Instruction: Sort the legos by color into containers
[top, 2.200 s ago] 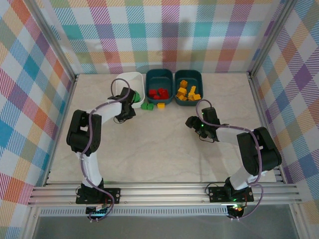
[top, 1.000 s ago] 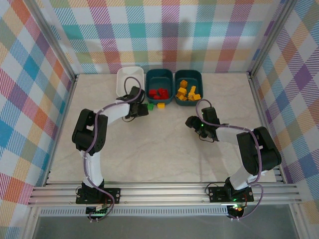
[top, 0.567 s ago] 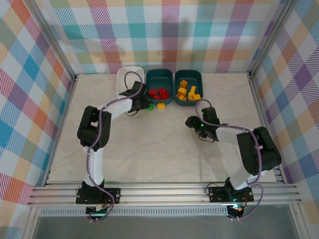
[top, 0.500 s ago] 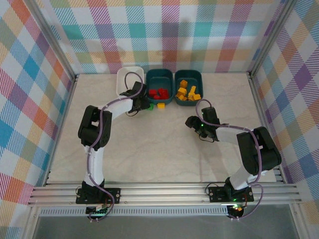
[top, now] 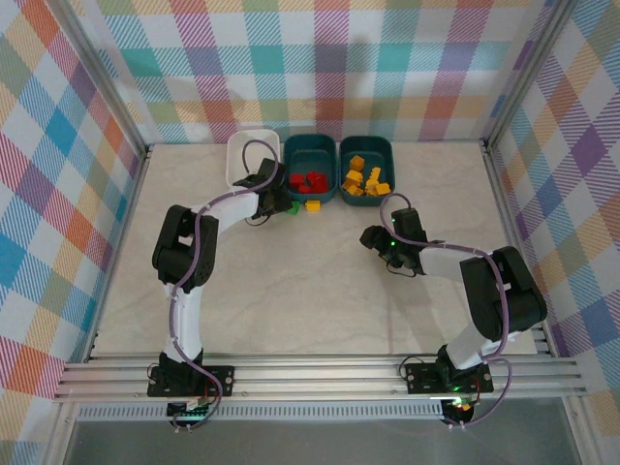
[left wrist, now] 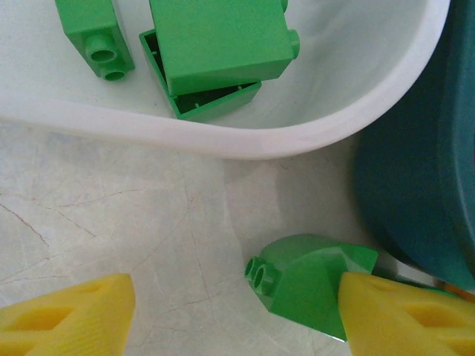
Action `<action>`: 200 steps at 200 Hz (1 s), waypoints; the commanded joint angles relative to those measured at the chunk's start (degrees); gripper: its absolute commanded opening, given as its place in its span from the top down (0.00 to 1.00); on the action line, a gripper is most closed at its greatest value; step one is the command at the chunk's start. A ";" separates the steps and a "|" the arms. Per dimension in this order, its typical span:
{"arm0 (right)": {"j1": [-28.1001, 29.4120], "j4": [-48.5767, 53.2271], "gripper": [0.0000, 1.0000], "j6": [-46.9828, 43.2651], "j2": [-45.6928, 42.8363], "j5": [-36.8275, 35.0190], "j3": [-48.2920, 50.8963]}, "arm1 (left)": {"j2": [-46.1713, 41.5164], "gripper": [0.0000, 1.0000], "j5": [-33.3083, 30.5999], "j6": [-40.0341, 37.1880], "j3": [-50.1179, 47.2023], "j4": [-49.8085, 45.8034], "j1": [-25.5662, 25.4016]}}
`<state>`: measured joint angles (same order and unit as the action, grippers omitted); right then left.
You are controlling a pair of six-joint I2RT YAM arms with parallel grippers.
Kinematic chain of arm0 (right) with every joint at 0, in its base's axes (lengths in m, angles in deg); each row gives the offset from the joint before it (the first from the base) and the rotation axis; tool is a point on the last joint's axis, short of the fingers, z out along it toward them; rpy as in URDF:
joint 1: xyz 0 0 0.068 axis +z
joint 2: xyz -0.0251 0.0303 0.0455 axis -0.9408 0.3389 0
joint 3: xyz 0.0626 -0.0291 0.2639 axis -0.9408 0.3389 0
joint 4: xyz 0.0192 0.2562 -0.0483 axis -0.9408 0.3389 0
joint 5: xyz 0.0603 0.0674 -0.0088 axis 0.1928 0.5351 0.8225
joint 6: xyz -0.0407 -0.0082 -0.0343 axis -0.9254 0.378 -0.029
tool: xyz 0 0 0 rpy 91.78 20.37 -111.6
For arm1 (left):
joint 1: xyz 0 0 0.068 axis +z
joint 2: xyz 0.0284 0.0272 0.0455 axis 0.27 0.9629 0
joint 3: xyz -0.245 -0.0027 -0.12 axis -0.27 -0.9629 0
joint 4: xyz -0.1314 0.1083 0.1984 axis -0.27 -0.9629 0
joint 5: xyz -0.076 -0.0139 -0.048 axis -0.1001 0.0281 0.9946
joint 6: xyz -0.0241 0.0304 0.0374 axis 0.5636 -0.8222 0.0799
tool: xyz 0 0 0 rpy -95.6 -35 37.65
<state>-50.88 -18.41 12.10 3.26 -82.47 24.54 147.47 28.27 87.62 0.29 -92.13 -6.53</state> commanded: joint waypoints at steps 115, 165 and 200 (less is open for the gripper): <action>0.29 -1.65 0.27 -2.00 -0.95 -1.36 0.68 | -8.95 0.37 -6.61 0.27 -15.33 -2.00 1.89; 0.29 -2.08 0.28 -1.63 -0.22 -0.70 0.55 | -17.87 0.37 -8.70 2.11 -24.52 -0.74 1.89; 0.28 -1.84 0.27 -2.00 0.11 -1.51 0.26 | -20.42 0.33 -7.59 0.65 -22.43 -3.28 1.89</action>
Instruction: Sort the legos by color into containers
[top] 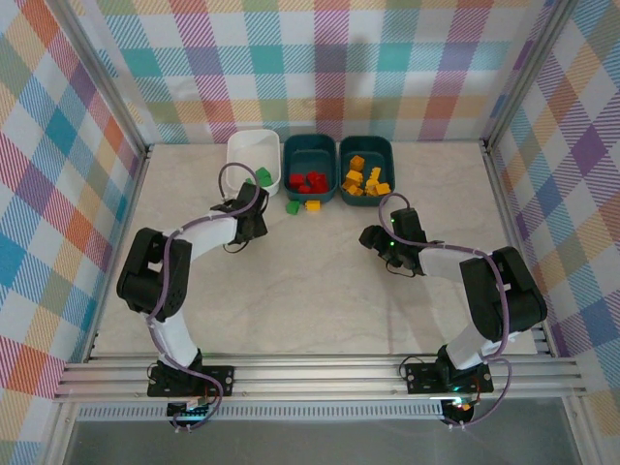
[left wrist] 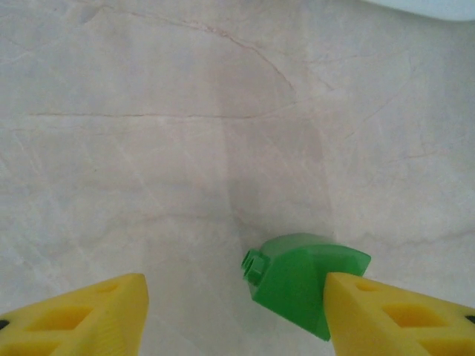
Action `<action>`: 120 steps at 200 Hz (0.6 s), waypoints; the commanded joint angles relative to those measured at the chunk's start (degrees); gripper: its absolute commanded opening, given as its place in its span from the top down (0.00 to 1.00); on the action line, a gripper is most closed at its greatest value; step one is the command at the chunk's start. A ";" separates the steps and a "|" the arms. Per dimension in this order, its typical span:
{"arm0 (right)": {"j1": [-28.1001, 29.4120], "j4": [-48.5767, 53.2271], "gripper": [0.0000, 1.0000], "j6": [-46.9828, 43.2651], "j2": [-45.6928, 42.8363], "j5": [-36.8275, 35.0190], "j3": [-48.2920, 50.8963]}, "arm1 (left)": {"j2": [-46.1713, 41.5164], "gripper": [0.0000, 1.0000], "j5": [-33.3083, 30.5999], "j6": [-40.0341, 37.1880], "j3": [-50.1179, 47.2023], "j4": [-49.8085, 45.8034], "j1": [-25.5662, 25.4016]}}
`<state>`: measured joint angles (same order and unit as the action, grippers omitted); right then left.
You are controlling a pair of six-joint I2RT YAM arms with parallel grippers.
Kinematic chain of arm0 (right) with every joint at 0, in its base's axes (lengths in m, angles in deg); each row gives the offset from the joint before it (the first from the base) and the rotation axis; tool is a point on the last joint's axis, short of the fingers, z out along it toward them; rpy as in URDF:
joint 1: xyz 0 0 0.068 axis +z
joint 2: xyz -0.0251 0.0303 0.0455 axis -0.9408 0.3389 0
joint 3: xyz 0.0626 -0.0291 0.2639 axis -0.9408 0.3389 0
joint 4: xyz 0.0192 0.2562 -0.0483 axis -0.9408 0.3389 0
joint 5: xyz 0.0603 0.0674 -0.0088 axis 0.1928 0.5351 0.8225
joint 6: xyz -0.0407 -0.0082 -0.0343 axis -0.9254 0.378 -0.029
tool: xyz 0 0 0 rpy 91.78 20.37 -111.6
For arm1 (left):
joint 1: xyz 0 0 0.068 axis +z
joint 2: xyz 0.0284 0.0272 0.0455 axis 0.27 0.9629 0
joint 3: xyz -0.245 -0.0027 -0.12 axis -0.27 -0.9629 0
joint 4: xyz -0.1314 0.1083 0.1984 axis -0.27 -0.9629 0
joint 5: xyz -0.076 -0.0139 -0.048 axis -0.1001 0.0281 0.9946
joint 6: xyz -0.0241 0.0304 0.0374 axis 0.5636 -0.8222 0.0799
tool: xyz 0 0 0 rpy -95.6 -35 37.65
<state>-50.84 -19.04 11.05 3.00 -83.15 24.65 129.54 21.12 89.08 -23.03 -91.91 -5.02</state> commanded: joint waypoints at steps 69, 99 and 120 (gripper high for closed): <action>0.23 -0.86 0.27 -1.17 0.89 -1.30 -0.13 | 2.51 0.28 2.82 -0.04 7.06 -1.20 -0.14; 0.23 -1.23 0.27 -0.70 2.00 -0.04 -0.59 | 3.34 0.26 1.16 -2.69 7.36 -2.91 -0.08; 0.24 -1.48 0.27 -0.32 2.39 0.82 -0.51 | 4.34 0.24 4.87 -6.24 6.71 -1.29 0.03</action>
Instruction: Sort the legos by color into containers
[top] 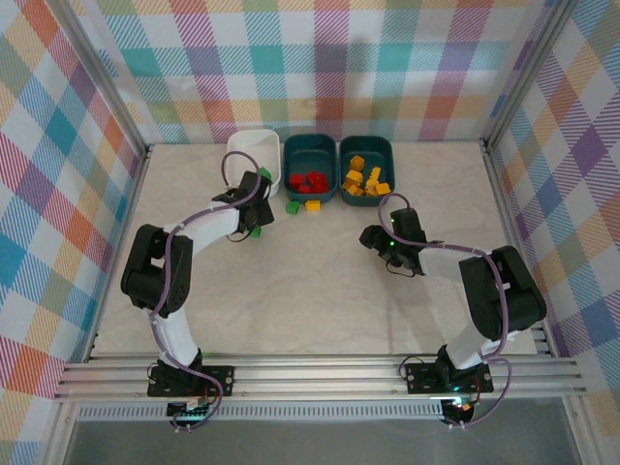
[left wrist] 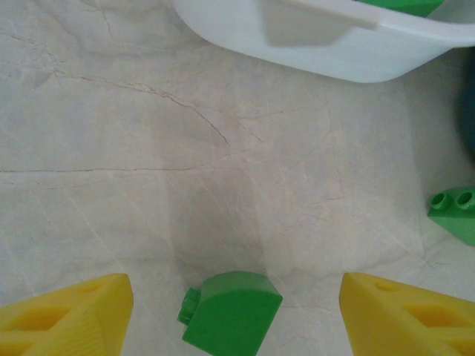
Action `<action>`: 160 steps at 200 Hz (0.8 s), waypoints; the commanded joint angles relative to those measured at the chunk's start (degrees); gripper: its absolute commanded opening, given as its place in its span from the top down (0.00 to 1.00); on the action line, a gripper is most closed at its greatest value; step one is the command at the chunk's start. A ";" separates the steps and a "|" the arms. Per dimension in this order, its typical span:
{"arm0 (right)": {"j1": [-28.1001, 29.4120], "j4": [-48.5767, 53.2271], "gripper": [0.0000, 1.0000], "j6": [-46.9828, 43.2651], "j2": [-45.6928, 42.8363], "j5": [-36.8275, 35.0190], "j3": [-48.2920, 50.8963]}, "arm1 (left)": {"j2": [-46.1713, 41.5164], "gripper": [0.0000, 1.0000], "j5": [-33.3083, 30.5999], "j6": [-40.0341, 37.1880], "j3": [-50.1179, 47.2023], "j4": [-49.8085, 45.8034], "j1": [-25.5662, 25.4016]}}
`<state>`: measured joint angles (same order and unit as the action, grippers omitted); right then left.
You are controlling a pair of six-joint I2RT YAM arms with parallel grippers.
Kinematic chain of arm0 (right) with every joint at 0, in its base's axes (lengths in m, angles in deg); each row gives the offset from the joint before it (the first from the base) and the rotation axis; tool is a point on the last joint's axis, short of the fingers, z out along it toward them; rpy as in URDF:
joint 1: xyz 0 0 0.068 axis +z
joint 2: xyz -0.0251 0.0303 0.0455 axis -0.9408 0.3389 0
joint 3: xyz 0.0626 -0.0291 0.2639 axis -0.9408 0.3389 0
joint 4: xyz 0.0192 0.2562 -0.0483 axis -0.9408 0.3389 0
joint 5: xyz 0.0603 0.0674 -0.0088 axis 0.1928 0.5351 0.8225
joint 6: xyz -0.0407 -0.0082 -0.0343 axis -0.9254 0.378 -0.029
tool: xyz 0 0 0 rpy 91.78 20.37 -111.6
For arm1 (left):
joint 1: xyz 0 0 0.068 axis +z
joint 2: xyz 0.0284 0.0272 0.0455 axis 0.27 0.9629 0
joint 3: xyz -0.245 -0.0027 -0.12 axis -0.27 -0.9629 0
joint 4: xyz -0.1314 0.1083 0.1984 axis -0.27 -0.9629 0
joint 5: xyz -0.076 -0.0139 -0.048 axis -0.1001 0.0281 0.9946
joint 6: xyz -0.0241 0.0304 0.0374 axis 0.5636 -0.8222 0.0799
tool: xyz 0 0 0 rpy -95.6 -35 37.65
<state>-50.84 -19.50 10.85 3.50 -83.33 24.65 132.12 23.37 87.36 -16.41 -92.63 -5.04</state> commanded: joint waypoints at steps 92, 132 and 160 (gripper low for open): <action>0.24 -1.25 0.27 0.03 2.31 1.33 -0.64 | 7.59 0.49 4.17 -8.39 1.80 -0.93 0.14; 0.25 -1.22 0.27 0.08 2.16 1.61 -0.64 | 5.98 0.56 5.17 -7.48 0.48 -1.33 -0.10; 0.24 -1.11 0.27 -0.05 1.80 1.45 -0.55 | 3.19 0.59 6.75 -5.72 0.27 -1.46 -0.46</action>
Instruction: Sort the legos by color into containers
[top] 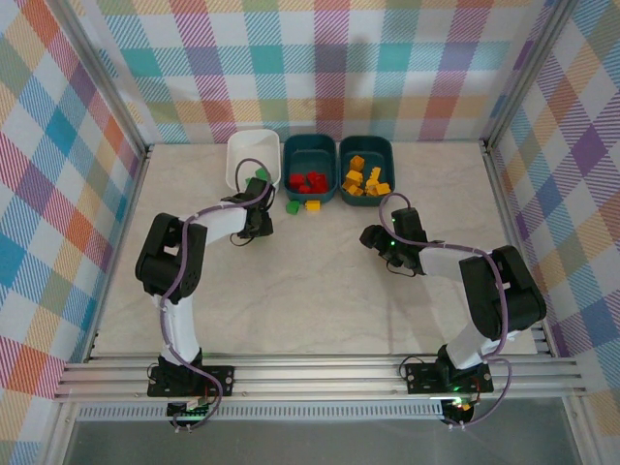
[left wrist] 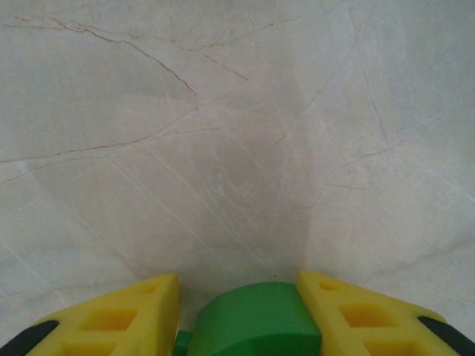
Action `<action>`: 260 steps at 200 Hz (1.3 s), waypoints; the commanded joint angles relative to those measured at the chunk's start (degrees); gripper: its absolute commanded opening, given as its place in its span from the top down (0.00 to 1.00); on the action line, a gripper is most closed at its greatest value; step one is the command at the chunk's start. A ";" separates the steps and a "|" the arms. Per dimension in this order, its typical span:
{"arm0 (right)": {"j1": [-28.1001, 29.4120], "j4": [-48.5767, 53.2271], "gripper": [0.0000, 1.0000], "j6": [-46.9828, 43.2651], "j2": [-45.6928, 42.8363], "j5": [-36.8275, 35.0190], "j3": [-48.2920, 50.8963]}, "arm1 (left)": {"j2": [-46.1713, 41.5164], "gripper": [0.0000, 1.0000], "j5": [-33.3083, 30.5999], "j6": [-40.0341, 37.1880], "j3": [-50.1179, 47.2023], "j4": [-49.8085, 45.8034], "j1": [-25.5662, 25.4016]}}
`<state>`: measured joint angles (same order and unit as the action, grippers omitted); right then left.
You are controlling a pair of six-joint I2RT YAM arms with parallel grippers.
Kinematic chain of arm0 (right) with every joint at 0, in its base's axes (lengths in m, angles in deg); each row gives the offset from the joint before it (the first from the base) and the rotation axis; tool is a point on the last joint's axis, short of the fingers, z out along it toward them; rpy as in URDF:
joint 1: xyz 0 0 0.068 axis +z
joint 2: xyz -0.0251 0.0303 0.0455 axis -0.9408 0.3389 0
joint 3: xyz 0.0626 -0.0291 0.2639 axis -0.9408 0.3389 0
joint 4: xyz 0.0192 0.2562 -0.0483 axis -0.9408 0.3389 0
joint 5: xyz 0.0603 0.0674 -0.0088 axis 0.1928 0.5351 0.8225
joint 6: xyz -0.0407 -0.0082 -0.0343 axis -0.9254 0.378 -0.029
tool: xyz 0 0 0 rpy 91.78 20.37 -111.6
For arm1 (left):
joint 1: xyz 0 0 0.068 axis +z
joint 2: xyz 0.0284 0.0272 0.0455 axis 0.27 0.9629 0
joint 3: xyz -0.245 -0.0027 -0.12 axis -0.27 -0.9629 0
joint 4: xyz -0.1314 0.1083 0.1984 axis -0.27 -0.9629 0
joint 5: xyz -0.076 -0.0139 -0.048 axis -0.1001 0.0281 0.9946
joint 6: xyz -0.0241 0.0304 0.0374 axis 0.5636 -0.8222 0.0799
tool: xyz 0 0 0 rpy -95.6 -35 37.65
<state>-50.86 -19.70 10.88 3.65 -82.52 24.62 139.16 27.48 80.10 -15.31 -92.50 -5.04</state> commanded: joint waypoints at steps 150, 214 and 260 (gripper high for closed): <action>0.27 -0.08 0.27 -1.13 0.08 -0.58 -0.51 | 24.76 0.36 8.40 3.02 57.95 -25.96 7.72; 0.25 -0.51 0.27 -1.03 0.80 -0.26 -0.61 | 10.06 0.04 10.20 -2.39 47.92 -19.65 3.26; 0.27 -0.54 0.27 -1.04 0.76 -0.25 -0.58 | -1.12 0.11 5.30 -7.07 19.50 -6.13 -5.25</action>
<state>-50.86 -19.52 10.81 3.63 -82.69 24.51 139.93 35.42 76.82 15.59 -105.92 -6.57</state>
